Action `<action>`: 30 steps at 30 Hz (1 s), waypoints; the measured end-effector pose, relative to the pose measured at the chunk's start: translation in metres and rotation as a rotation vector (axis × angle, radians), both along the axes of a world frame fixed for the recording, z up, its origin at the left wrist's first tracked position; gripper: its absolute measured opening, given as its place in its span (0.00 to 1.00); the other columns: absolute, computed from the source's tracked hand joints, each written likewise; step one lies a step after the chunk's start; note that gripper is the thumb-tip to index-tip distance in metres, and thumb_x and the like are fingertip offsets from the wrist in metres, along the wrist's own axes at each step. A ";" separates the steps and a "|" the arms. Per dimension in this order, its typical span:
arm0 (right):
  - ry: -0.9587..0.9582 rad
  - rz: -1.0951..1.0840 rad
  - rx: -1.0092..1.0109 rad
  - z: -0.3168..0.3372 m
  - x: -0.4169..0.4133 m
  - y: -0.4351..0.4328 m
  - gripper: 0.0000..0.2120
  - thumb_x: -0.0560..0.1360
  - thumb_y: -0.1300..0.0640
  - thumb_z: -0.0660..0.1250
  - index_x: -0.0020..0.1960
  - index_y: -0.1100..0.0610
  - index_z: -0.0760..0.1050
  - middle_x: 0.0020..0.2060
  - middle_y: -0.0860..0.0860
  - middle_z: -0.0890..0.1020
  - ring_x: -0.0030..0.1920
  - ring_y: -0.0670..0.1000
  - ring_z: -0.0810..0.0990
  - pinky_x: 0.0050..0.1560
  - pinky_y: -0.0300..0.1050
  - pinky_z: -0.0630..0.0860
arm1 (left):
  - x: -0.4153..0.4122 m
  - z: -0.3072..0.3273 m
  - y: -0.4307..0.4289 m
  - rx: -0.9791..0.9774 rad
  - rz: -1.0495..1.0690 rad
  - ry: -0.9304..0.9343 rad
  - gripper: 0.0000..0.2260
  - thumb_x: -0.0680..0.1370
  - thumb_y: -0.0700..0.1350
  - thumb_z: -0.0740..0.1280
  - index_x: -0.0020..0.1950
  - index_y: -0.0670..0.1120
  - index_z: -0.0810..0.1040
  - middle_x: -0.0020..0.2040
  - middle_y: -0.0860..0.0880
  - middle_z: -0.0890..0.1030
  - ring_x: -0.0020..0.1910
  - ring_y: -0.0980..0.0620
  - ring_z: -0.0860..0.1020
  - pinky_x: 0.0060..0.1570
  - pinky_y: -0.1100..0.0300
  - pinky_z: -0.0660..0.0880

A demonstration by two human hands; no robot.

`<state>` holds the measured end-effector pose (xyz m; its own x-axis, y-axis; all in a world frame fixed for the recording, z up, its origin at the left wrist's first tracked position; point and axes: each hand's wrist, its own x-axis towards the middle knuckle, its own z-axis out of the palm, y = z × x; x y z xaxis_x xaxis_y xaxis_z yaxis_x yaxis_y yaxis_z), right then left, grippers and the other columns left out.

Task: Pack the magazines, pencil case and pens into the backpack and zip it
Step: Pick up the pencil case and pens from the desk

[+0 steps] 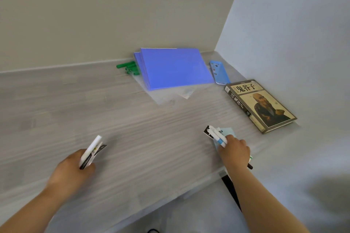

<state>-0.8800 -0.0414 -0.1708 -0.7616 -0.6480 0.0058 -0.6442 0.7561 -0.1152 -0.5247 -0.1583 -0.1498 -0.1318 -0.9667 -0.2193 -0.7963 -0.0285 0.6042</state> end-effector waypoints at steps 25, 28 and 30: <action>-0.006 0.107 0.201 0.002 -0.010 -0.025 0.29 0.69 0.44 0.61 0.64 0.57 0.61 0.65 0.54 0.66 0.59 0.57 0.68 0.56 0.51 0.67 | -0.021 -0.007 -0.017 0.051 -0.016 0.076 0.07 0.72 0.36 0.65 0.46 0.47 0.72 0.33 0.49 0.73 0.32 0.48 0.71 0.30 0.61 0.65; 0.086 0.243 0.252 0.003 -0.003 -0.036 0.29 0.71 0.44 0.59 0.67 0.57 0.60 0.69 0.54 0.63 0.61 0.58 0.67 0.57 0.52 0.67 | -0.020 -0.004 -0.024 0.039 0.014 0.073 0.08 0.72 0.36 0.66 0.50 0.45 0.74 0.33 0.49 0.73 0.32 0.48 0.71 0.29 0.62 0.65; 0.121 0.313 0.233 0.010 0.005 -0.050 0.29 0.70 0.45 0.59 0.67 0.58 0.60 0.69 0.54 0.63 0.62 0.58 0.66 0.57 0.51 0.66 | -0.020 -0.001 -0.029 0.027 0.040 0.080 0.10 0.72 0.36 0.66 0.53 0.44 0.75 0.34 0.48 0.74 0.32 0.48 0.71 0.29 0.63 0.64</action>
<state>-0.8752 -0.0919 -0.1606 -0.5305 -0.8428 -0.0915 -0.8456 0.5185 0.1269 -0.5443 -0.1873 -0.1508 -0.1114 -0.9654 -0.2357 -0.7436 -0.0764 0.6642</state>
